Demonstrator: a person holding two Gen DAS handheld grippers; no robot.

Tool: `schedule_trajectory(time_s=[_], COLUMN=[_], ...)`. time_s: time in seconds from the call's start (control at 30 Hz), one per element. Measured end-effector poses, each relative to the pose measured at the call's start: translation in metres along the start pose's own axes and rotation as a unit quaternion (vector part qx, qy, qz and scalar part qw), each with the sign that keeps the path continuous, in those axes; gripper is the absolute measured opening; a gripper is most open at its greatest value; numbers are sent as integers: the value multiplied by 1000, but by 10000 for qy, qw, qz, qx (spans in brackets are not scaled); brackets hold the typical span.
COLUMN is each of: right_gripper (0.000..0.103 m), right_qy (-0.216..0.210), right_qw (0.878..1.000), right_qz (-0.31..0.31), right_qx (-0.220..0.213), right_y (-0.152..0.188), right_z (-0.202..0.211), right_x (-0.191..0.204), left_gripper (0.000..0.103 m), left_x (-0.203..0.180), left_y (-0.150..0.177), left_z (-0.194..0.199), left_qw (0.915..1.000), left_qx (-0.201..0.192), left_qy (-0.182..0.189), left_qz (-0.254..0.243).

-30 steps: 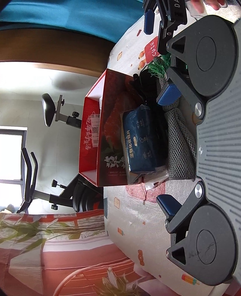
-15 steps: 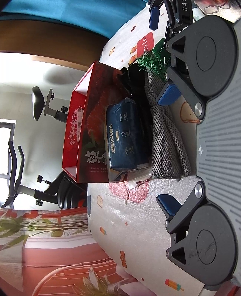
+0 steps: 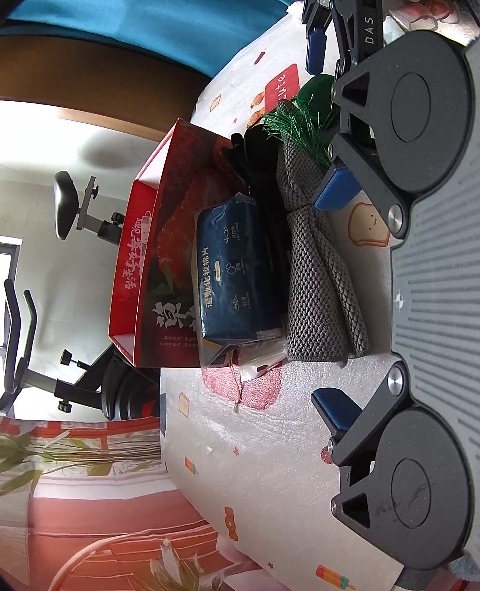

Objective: Organize soft objects
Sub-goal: 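Close the left gripper on the green velvet sachet and lift it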

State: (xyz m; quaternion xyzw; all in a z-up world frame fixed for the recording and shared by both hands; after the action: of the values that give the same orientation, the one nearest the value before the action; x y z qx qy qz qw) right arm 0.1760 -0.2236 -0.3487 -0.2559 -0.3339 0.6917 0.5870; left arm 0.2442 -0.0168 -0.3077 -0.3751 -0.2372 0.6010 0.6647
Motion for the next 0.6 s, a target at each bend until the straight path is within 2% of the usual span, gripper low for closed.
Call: schedule_trajectory(time_s=[0.1, 0.27, 0.4, 0.47, 0.5, 0.6], right_gripper=[81, 81, 81, 64, 60, 58], right_qy=[106, 360, 296, 191, 121, 32], right_qw=[9999, 9992, 9979, 9972, 9973, 9988], right_qz=[31, -190, -547, -658, -652, -347], right_qx=[10, 16, 156, 283, 328, 343], right_y=[-1, -1, 5, 11, 12, 11], right_z=[-2, -4, -15, -21, -22, -23], right_x=[-2, -19, -34, -36, -34, -21], left_gripper=[103, 103, 103, 103, 103, 103], left_x=[0, 0, 0, 0, 0, 1], left_y=[1, 1, 3, 4, 4, 5], left_z=[-3, -5, -6, -7, -7, -8], left_qw=[10000, 10000, 9999, 9999, 9999, 9998], left_qx=[52, 67, 102, 114, 119, 139], left_qy=[13, 44, 57, 60, 62, 84], left_qz=[23, 9, 20, 24, 27, 70])
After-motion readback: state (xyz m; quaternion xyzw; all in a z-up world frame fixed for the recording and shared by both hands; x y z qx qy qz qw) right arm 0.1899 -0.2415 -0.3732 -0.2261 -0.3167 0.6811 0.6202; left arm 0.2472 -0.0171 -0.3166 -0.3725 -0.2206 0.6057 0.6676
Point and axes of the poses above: each gripper's, at about its wrist camera, not at the fingertips, and z roughly against the way its jaws point, x to its left, y to its underside, the point moved 9 cm from there along -z, roughly the way its jaws point, and after that the axes turned 6 degrees about z, right-handed, at the moved point
